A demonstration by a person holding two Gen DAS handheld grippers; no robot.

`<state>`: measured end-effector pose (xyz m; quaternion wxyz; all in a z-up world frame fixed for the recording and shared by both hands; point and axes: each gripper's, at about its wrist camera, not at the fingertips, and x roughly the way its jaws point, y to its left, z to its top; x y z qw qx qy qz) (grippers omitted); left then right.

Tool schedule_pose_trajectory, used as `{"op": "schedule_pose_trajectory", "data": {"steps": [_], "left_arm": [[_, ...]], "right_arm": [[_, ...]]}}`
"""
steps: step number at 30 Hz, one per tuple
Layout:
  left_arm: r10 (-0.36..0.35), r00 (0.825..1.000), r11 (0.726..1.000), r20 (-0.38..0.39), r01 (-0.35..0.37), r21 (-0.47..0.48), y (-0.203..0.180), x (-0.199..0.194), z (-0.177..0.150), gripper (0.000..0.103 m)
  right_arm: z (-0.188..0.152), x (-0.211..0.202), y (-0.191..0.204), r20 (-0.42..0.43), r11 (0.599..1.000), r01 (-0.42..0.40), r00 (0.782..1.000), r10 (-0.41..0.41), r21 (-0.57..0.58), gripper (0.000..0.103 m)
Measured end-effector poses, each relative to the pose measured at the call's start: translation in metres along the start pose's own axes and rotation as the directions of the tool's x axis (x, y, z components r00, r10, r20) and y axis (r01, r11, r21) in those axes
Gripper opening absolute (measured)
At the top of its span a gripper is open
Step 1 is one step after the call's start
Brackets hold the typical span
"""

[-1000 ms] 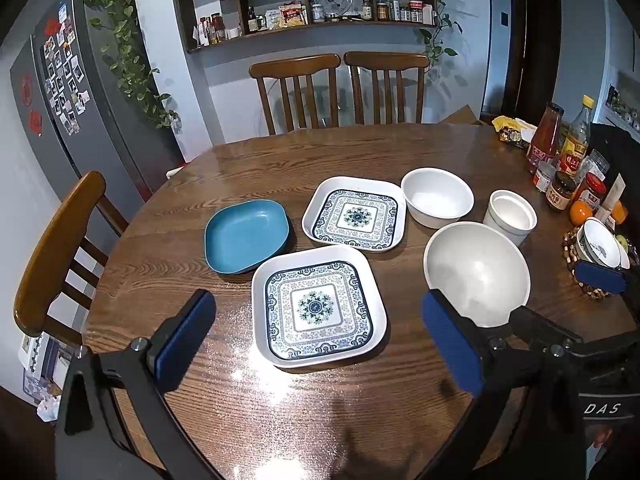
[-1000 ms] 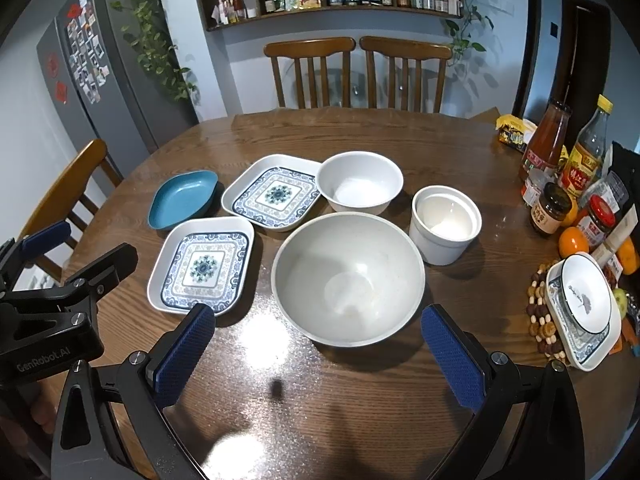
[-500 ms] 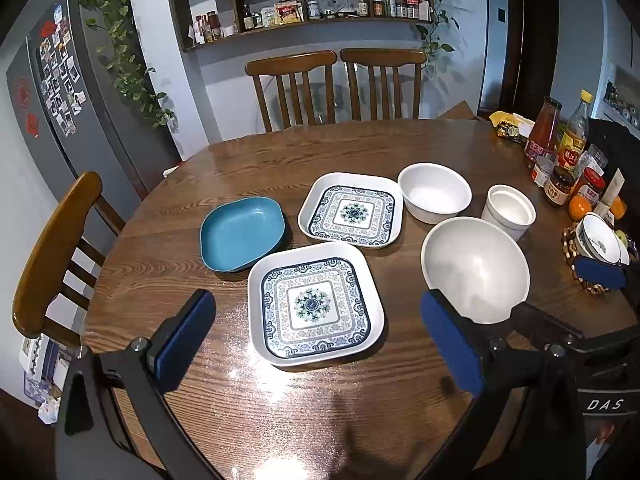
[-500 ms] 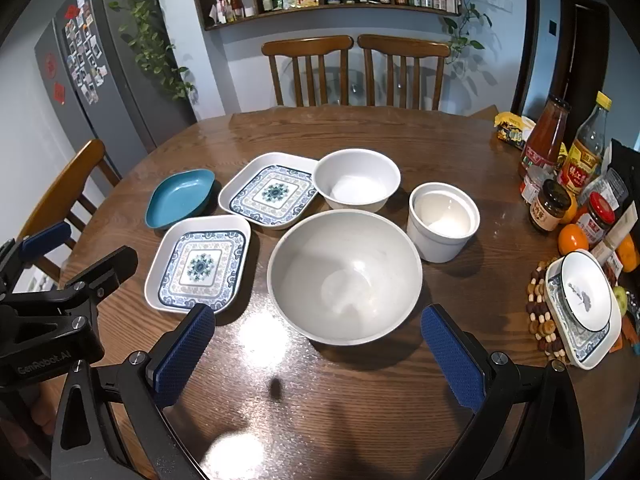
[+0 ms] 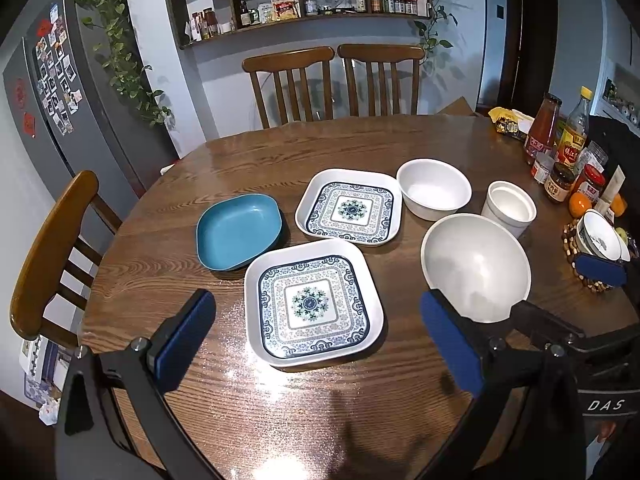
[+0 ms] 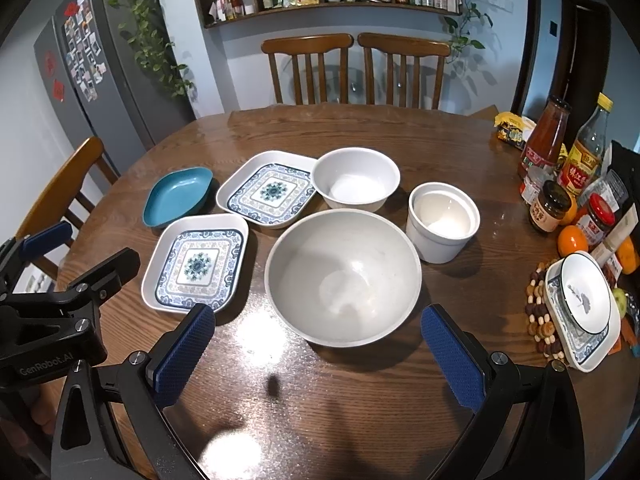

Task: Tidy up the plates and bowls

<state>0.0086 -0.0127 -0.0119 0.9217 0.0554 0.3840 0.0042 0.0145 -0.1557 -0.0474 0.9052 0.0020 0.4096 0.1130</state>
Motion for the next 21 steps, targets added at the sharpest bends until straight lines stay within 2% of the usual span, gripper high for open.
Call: {"op": "schedule_pose_trajectory", "data": {"steps": [14,21], "left_arm": [[-0.014,1.000,1.000,-0.019,0.014,-0.018,0.005,0.006,-0.001,0.102],[-0.092,0.994,0.992,-0.064,0.086,-0.097,0.023,0.017,-0.008,0.102]], "right_arm": [[0.001,0.006,0.002,-0.011,1.000,-0.003,1.000,0.003,-0.010,0.103],[0.000,0.007,0.014,-0.025,0.999,-0.020,0.999,0.020,-0.035,0.103]]}}
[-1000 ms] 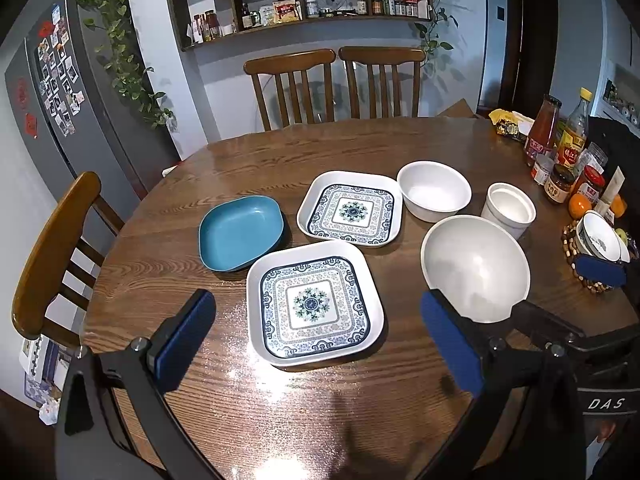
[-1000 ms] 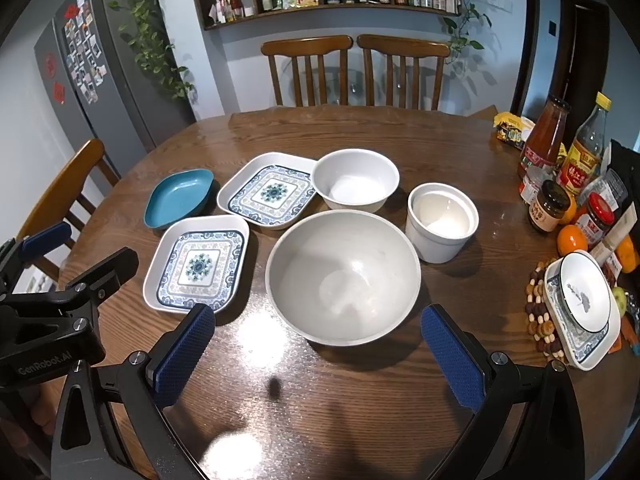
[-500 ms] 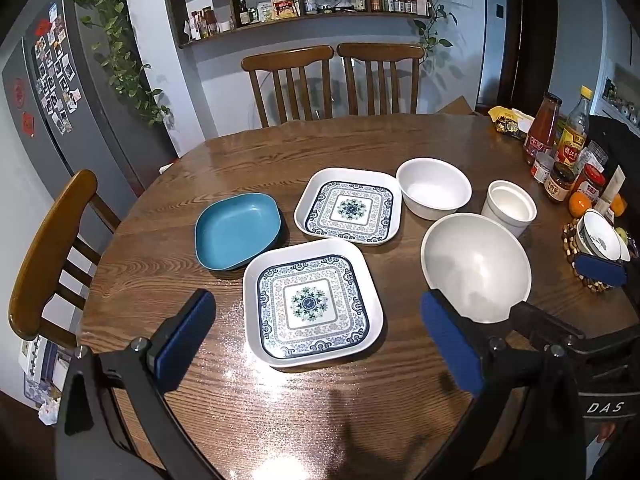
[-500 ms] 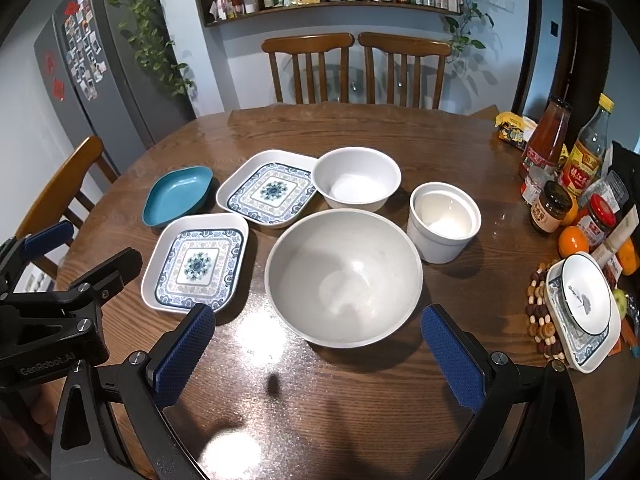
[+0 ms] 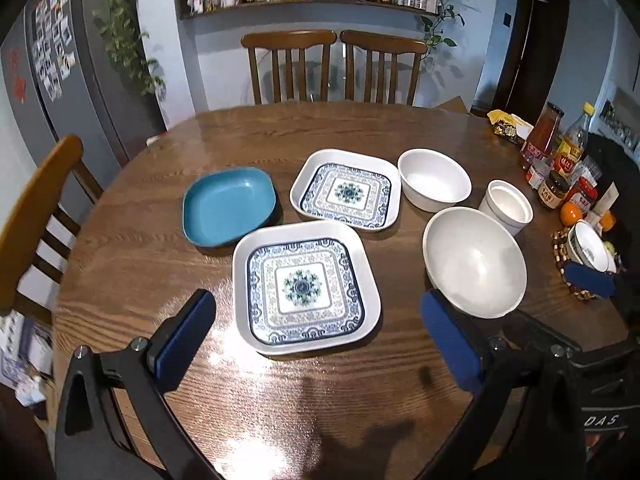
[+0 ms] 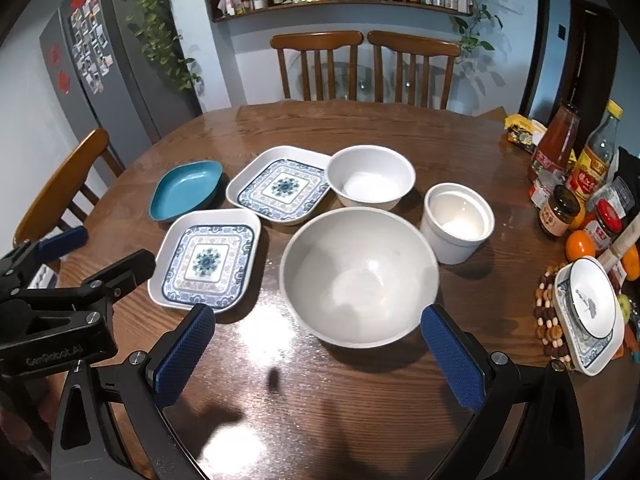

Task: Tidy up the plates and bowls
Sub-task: 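Reach the left gripper to the larger blue-patterned square plate and grasp its rim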

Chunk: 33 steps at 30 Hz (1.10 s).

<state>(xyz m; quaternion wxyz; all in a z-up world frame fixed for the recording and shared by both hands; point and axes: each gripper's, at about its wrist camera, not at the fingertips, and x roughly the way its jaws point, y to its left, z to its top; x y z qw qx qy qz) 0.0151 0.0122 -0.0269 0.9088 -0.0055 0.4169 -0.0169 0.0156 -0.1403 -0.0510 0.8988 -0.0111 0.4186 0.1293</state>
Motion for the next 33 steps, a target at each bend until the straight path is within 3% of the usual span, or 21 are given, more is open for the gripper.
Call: {"op": "schedule_pose_trajectory", "data": {"steps": [9,12,15,21,26,30,33], "left_arm": [[-0.009,0.999,0.994,-0.050,0.004,-0.109,0.045,0.014,-0.013,0.102],[0.024,0.997,0.986,-0.080,-0.036,-0.161,0.071,0.026,-0.018,0.102],[0.073,0.991,0.982,-0.113,-0.092,-0.167,0.088,0.037,-0.023,0.102],[0.086,0.986,0.991,-0.144,-0.100,-0.090,0.094,0.061,-0.025,0.098],[0.077,0.985,0.995,-0.157,-0.085,-0.044,0.090,0.081,-0.024,0.088],[0.047,0.981,0.998,-0.187,-0.056,-0.041,0.093,0.097,-0.023,0.072],[0.018,0.979,0.999,-0.202,-0.028,-0.045,0.094,0.105,-0.023,0.062]], "right_arm": [[0.006,0.009,0.039,-0.017,0.996,-0.033,0.999,0.031,-0.088,0.103],[0.012,0.014,0.058,-0.014,0.990,-0.064,0.998,0.063,-0.127,0.103],[0.017,0.020,0.068,-0.010,0.987,-0.062,0.998,0.061,-0.145,0.103],[0.046,0.066,0.087,-0.078,0.989,-0.092,0.993,0.084,-0.118,0.103],[0.062,0.110,0.087,-0.164,0.994,-0.060,0.985,0.045,-0.089,0.086],[0.063,0.144,0.087,-0.242,0.995,-0.027,0.970,0.003,-0.095,0.071],[0.060,0.157,0.090,-0.272,0.992,-0.004,0.962,-0.031,-0.127,0.067]]}}
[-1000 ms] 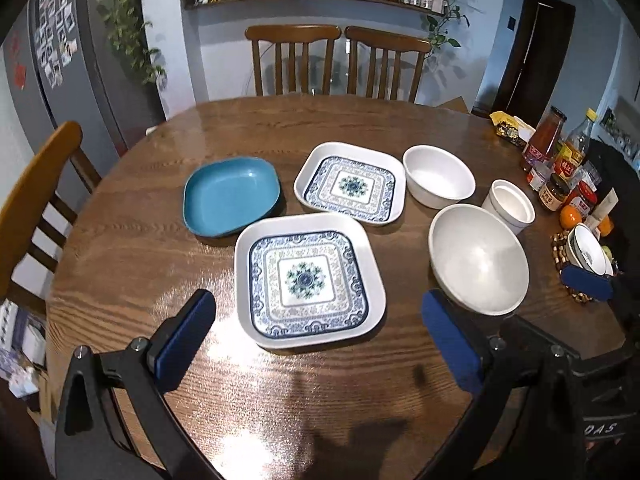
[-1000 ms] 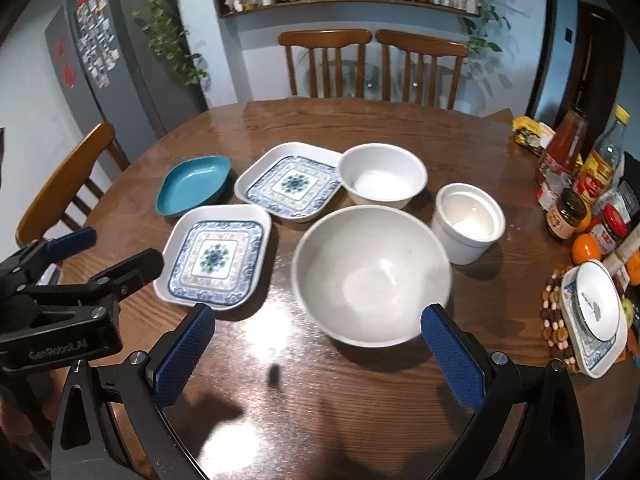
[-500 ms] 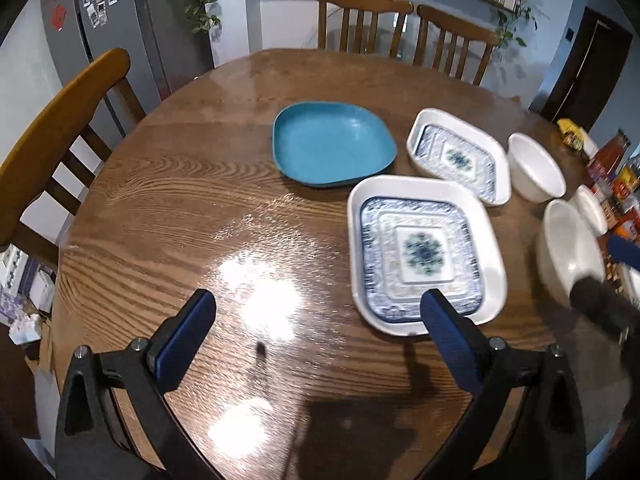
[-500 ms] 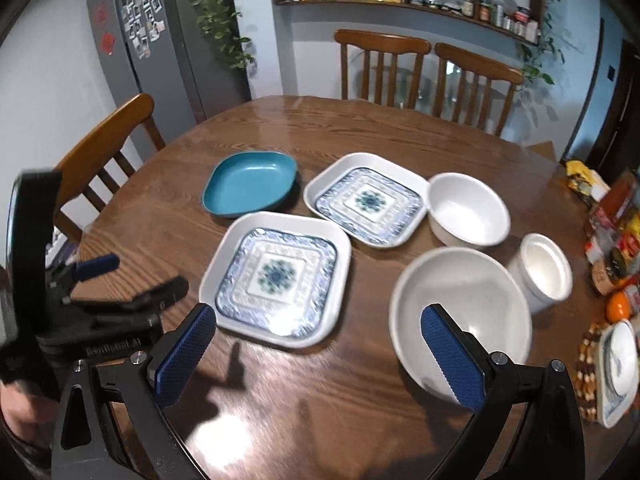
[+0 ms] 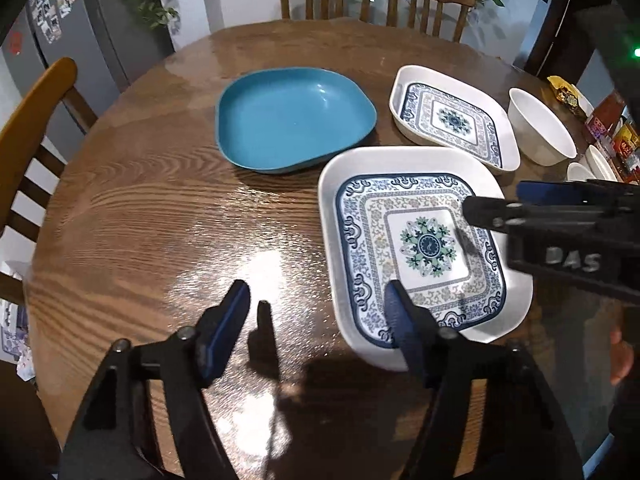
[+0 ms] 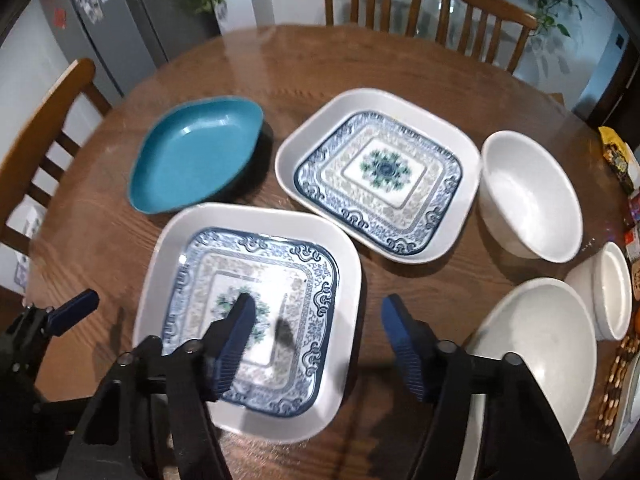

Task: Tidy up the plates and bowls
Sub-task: 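Reach the left gripper to the larger blue-patterned square plate and grasp its rim, then lift the plate with the left gripper, lower it near the table edge, release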

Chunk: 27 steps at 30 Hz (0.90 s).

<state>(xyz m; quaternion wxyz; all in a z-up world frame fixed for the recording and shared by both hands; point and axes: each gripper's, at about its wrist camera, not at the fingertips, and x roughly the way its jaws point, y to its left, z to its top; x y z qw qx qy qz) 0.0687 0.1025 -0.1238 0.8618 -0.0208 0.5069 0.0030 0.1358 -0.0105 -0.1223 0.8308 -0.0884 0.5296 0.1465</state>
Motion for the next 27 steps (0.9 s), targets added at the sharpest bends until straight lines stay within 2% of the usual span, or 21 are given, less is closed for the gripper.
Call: {"op": "schedule_pose_trajectory", "data": {"steps": [2,6,10,11,12,17,20,23,27], "left_arm": [[-0.015,1.000,1.000,-0.011,0.015,0.000,-0.001,0.004,0.001,0.056],[-0.059,0.998,0.998,-0.034,0.059,-0.005,-0.003,0.009,0.002,0.045],[-0.076,0.996,0.997,-0.040,0.076,0.005,-0.009,0.012,0.001,0.031],[-0.084,0.996,0.996,-0.042,0.085,0.005,-0.010,0.011,0.001,0.031],[-0.076,0.996,0.997,-0.043,0.076,0.003,-0.011,0.011,0.001,0.027],[-0.088,0.995,0.996,-0.046,0.087,-0.027,-0.004,0.008,-0.002,0.025],[-0.080,0.996,0.996,-0.026,0.078,-0.052,0.004,-0.005,-0.007,0.025],[-0.055,0.998,0.994,-0.003,0.055,-0.090,0.020,-0.025,-0.017,0.025],[0.002,1.000,0.989,0.007,-0.001,-0.147,0.046,-0.046,-0.032,0.025]], "right_arm": [[0.001,0.006,0.001,-0.016,1.000,0.011,1.000,-0.012,-0.004,0.065],[0.003,0.014,0.001,-0.041,0.999,0.032,0.999,-0.033,-0.025,0.041],[0.005,0.012,0.004,-0.047,0.998,0.044,0.998,-0.046,-0.042,0.035],[0.005,0.010,0.006,-0.044,0.997,0.055,0.997,-0.058,-0.057,0.028],[0.007,0.010,0.007,-0.044,0.996,0.068,0.997,-0.071,-0.065,0.015],[0.005,0.012,0.015,-0.044,0.996,0.065,0.997,-0.068,-0.068,0.014],[0.003,-0.002,0.020,-0.012,0.996,0.047,0.999,-0.048,-0.074,0.013],[0.000,-0.021,0.033,0.019,0.996,-0.006,1.000,0.007,-0.087,0.013],[-0.005,-0.030,0.064,0.019,0.989,-0.081,0.996,0.084,-0.126,0.013]]}}
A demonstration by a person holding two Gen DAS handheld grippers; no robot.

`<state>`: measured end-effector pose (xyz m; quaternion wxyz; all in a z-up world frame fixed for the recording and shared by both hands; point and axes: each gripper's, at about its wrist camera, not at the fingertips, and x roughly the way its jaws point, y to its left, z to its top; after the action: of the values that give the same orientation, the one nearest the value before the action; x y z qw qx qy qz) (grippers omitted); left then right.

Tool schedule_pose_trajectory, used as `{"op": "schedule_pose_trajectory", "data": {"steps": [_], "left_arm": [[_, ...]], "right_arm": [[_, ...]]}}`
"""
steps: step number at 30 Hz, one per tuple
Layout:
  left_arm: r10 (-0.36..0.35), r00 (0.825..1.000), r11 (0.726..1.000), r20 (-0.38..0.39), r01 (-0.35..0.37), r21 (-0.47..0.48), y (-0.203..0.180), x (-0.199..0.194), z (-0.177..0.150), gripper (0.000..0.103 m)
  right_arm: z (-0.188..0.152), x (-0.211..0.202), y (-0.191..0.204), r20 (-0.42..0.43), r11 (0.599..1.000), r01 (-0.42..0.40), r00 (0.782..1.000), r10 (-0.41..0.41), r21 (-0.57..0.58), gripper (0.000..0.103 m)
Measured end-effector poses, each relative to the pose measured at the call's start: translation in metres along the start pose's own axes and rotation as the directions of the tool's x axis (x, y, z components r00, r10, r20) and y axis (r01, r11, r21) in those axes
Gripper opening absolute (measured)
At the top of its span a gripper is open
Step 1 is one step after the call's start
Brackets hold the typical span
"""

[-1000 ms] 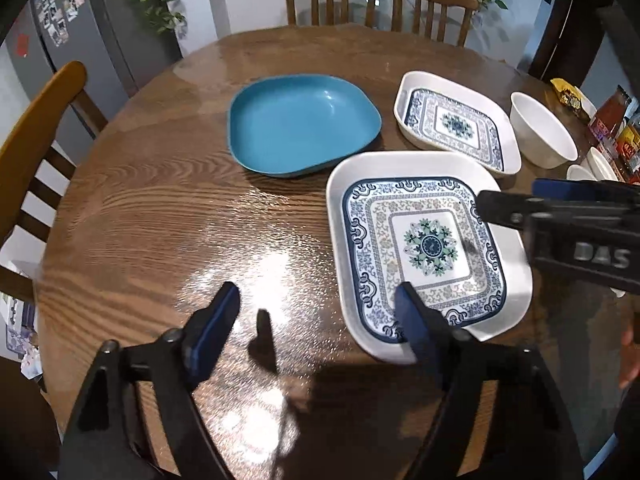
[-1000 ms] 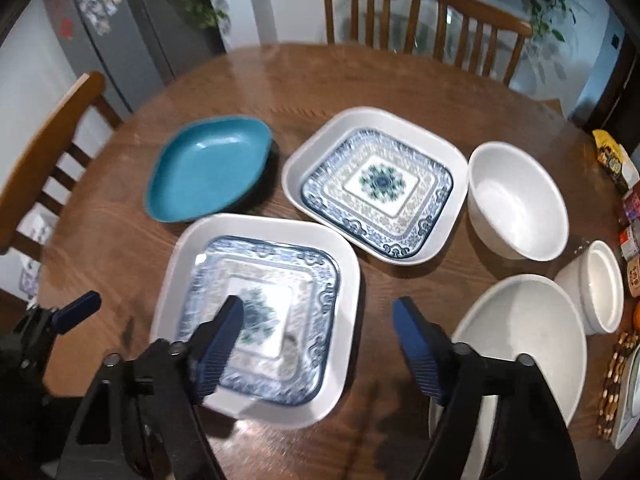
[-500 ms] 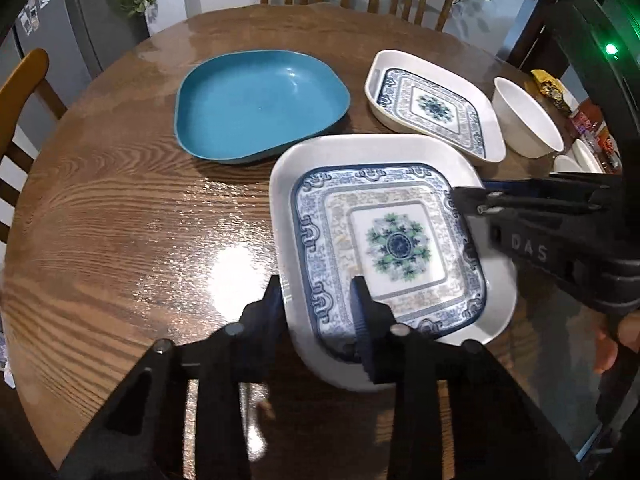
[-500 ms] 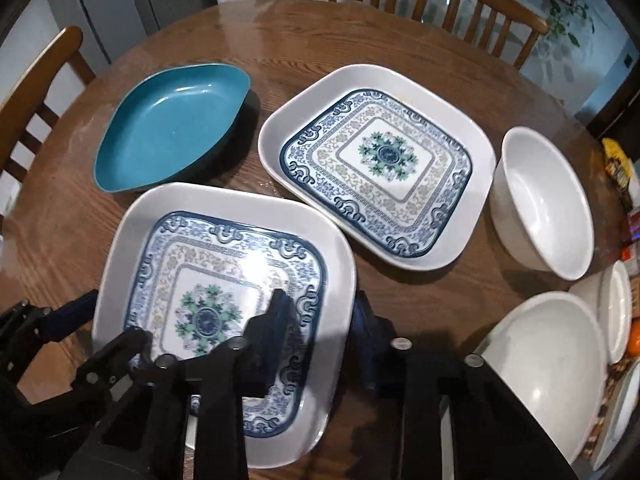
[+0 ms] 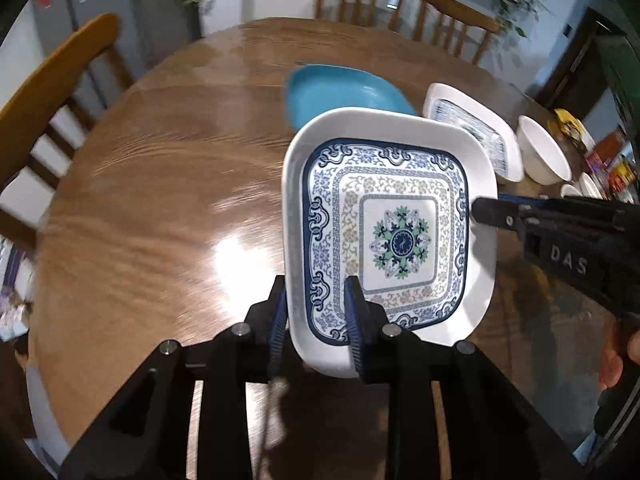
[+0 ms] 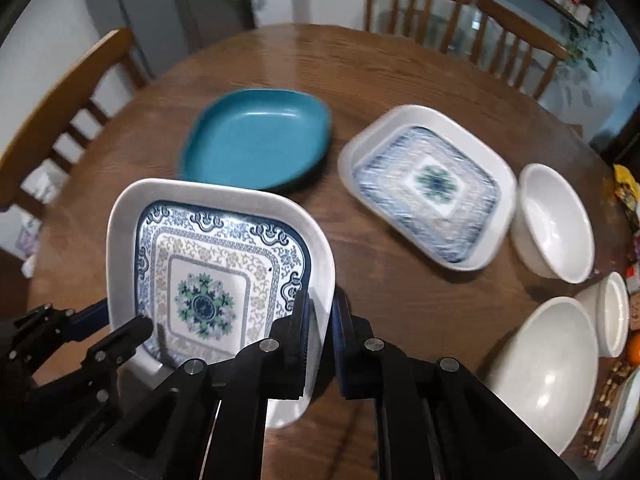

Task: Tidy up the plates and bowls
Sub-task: 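Lift the plate with the left gripper, lower it near the table edge, release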

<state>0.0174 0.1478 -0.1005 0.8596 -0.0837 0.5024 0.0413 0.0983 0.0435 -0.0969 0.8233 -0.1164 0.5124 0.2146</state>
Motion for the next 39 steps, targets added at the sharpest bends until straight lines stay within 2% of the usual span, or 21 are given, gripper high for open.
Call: {"op": "schedule_pose_trajectory", "data": {"steps": [7,12,13,14,15,16,18,19,20,27,39], "left_arm": [[0.100,0.995,0.991,-0.021,-0.101,-0.083,0.041,-0.008,-0.021,0.025],[0.117,0.993,0.986,-0.034,-0.121,-0.115,0.057,-0.006,-0.031,0.027],[0.123,0.992,0.985,-0.027,-0.125,-0.118,0.057,-0.007,-0.032,0.030],[0.127,0.992,0.985,-0.017,-0.129,-0.119,0.057,-0.009,-0.032,0.032],[0.138,0.990,0.983,-0.006,-0.138,-0.117,0.057,-0.013,-0.033,0.041],[0.152,0.988,0.982,0.007,-0.150,-0.115,0.057,-0.016,-0.033,0.057],[0.183,0.982,0.978,0.038,-0.178,-0.109,0.056,-0.024,-0.033,0.076],[0.190,0.980,0.977,0.053,-0.183,-0.106,0.055,-0.030,-0.033,0.077],[0.191,0.980,0.977,0.061,-0.184,-0.104,0.055,-0.033,-0.032,0.077],[0.156,0.980,0.987,0.127,-0.151,-0.048,0.026,-0.056,-0.028,0.086],[0.037,0.983,0.995,0.182,-0.052,0.083,-0.041,-0.077,-0.013,0.086]], "right_arm": [[-0.009,0.023,0.045,-0.058,0.993,-0.105,0.993,0.102,-0.056,0.013],[-0.012,0.031,0.067,-0.077,0.987,-0.146,0.987,0.141,-0.064,0.013],[-0.013,0.033,0.068,-0.085,0.987,-0.148,0.986,0.142,-0.064,0.013],[-0.013,0.034,0.069,-0.088,0.986,-0.152,0.985,0.147,-0.062,0.018],[-0.013,0.033,0.069,-0.080,0.987,-0.150,0.986,0.145,-0.060,0.022],[-0.015,0.030,0.069,-0.071,0.988,-0.145,0.988,0.141,-0.061,0.025],[-0.019,0.019,0.064,-0.040,0.988,-0.143,0.989,0.141,-0.059,0.038],[-0.021,0.013,0.060,-0.024,0.988,-0.149,0.989,0.148,-0.049,0.041],[-0.024,0.007,0.056,-0.012,0.987,-0.157,0.988,0.156,-0.038,0.044],[-0.040,-0.038,0.006,0.079,0.985,-0.162,0.984,0.157,0.063,0.046],[-0.073,-0.087,-0.075,0.157,0.957,-0.155,0.980,0.118,0.245,0.046]]}}
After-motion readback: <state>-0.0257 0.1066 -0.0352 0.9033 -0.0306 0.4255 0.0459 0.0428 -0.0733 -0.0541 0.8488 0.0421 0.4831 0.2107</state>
